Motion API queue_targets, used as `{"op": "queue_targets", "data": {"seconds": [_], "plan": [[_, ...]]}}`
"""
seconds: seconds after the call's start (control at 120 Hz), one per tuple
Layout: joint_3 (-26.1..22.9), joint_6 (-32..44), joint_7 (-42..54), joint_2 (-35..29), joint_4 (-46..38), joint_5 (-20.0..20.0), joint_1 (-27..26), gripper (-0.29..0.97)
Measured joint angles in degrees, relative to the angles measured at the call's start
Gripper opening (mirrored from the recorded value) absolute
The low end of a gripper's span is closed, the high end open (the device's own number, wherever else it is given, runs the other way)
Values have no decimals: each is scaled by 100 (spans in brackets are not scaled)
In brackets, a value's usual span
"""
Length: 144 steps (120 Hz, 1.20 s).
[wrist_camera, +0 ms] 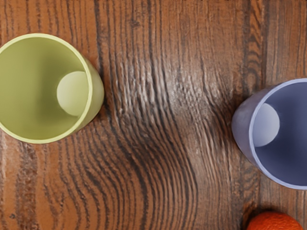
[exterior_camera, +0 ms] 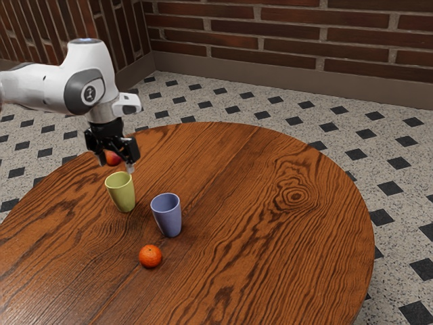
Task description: Place the left cup onto the right cup
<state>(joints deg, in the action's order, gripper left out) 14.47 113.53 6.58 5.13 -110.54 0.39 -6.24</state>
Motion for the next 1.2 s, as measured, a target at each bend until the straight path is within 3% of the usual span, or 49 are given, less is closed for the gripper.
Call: {"op": "queue_targets", "data": {"seconds": [0.2, 0.392, 0.75, 1.058, 1.125, 1.2], "plan": [[28, 709, 17, 343, -285, -299, 68, 68], [21, 1140, 43, 948, 95, -467, 254, 68], [11, 1374, 116, 1671, 492, -882, 368, 68], [19, 1412, 183, 1896, 492, -1105, 425, 68], [26, 1413, 198, 1899, 489, -1109, 429, 62], [28, 1412, 212, 1900, 488, -1106, 430, 44]]}}
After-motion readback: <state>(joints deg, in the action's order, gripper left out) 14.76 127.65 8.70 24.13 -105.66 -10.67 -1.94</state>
